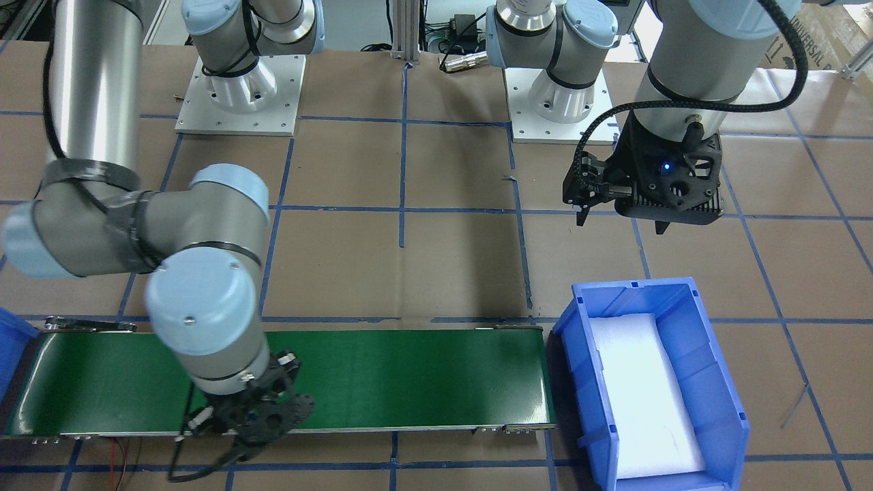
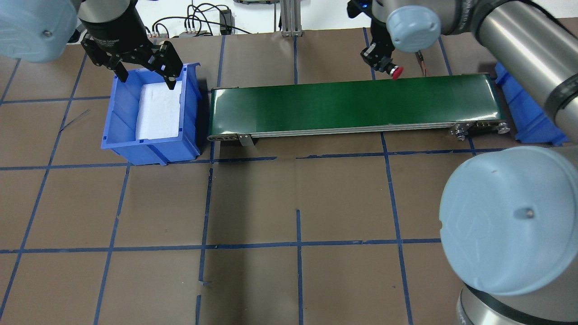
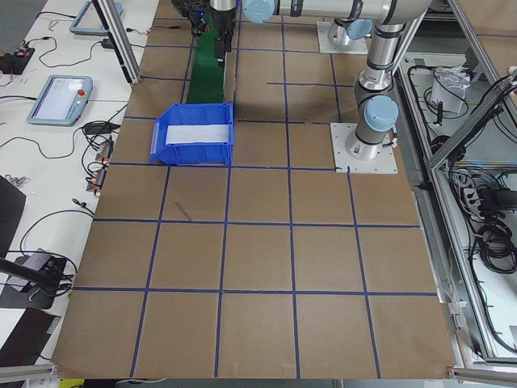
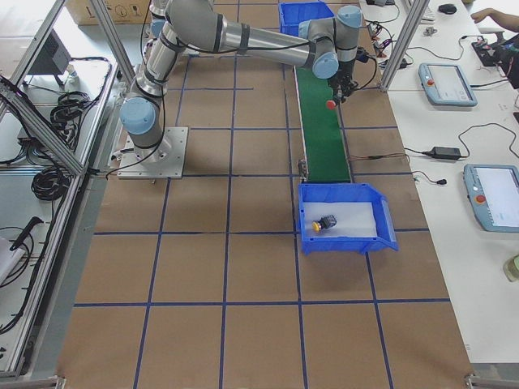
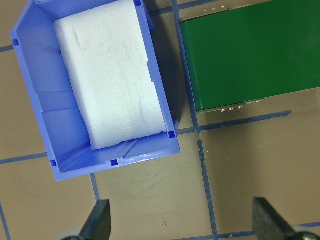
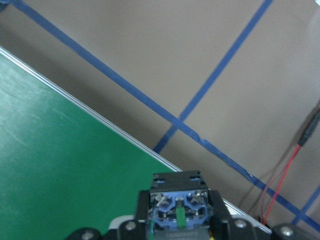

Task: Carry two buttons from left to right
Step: 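Lift the red button and carry it toward the far-end bin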

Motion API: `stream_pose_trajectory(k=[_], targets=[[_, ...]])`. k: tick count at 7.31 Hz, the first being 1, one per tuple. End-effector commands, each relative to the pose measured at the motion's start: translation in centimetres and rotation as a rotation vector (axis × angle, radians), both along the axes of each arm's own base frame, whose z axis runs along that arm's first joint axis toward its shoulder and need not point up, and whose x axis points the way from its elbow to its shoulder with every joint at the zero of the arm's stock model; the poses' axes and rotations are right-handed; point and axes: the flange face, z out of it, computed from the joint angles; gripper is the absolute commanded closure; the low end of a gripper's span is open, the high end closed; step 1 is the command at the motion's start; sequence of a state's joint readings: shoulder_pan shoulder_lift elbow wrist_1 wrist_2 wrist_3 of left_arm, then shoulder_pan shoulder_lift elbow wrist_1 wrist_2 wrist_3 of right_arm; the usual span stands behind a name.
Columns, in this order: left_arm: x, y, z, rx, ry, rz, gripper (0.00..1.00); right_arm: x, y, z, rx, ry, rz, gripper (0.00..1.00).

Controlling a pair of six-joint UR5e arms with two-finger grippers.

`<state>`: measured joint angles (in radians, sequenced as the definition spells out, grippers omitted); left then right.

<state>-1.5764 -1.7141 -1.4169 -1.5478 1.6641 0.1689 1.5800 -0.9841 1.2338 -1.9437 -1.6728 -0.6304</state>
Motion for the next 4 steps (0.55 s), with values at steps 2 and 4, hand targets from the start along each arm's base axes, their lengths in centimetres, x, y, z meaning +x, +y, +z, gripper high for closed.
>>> stream_pose_trajectory(k=[2,4], targets=[[0.0,0.1,0.0,0.000,0.001,0.003,0.00,-18.0,1.0,3.4,0.041,-0.001,-0.138,0.92],[0.0,0.0,-0.1,0.001,0.000,0.001,0.00,-30.9,4.2,4.0,0.096,-0.066,-0.250,0.92]])
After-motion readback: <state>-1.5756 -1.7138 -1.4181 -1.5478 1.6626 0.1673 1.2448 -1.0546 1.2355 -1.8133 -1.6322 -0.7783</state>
